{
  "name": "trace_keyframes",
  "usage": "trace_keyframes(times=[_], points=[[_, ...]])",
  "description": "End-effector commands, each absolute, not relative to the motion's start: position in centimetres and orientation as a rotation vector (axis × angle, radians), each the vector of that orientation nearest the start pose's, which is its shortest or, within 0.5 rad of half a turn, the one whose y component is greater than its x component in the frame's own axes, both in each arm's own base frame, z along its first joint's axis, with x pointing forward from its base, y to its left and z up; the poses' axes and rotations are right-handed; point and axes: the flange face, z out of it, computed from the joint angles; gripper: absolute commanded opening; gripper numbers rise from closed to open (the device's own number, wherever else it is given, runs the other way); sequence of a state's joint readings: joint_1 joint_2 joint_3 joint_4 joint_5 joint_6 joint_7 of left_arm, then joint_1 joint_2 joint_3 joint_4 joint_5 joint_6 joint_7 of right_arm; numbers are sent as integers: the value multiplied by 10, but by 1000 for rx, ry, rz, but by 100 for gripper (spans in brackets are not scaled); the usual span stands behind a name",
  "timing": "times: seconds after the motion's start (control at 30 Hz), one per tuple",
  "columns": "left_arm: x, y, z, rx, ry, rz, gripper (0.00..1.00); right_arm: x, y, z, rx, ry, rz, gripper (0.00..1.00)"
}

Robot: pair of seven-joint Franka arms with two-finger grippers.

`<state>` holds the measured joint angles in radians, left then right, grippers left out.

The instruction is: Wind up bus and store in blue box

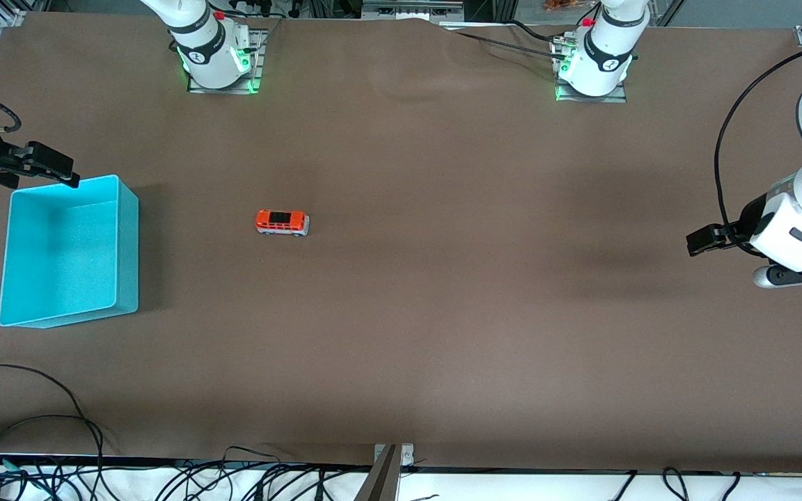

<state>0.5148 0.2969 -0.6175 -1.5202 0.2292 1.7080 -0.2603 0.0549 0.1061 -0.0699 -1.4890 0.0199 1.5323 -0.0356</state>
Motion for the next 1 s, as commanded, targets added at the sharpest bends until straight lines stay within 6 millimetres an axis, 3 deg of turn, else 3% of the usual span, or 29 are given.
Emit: trace_keyframes(times=[0.0,0.3,0.67,0.87,0.97], points=[[629,3,521,-3090,-197,51,100,582,-4,604,-3157,-32,85,100],[629,6,523,-3090,-217,48,100,581,-2,604,-3179,-46,96,100],[622,13,550,-3110,-256,-5,100,581,0,604,-3173,-43,98,100],[610,13,564,-3138,-87,-6,100,580,1,602,-3171,-43,110,100],[604,12,570,-3167,-90,-8,100,580,1,603,-3171,-43,107,100]])
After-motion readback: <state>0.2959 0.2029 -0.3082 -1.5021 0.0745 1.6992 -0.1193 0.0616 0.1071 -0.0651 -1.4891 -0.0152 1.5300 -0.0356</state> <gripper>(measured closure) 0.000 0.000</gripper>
